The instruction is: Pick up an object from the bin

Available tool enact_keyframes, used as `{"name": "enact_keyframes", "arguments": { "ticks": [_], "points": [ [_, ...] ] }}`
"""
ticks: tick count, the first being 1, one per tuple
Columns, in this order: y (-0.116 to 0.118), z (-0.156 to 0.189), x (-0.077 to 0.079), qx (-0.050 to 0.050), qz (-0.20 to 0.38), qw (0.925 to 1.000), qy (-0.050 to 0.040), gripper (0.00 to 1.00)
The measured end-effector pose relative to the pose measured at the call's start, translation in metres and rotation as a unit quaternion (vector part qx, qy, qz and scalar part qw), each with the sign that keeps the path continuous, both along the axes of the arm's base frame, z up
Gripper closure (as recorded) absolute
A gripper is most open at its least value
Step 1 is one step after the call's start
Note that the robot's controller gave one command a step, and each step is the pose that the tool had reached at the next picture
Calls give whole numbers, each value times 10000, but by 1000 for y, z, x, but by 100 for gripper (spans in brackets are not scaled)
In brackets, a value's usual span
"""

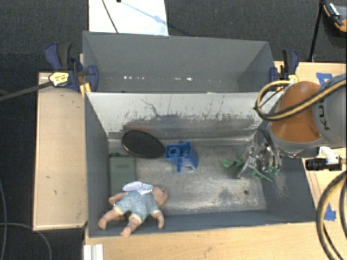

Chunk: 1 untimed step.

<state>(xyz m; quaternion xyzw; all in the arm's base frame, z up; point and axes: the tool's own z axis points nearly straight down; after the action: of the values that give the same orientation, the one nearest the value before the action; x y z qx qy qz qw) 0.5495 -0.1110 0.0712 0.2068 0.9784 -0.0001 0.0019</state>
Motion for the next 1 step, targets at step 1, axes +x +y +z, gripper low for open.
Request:
{"name": "enact_keyframes", "arguments": {
  "ticks": [1],
  "points": [
    [0,0,0,0,2,10000,0,100]
  ]
}}
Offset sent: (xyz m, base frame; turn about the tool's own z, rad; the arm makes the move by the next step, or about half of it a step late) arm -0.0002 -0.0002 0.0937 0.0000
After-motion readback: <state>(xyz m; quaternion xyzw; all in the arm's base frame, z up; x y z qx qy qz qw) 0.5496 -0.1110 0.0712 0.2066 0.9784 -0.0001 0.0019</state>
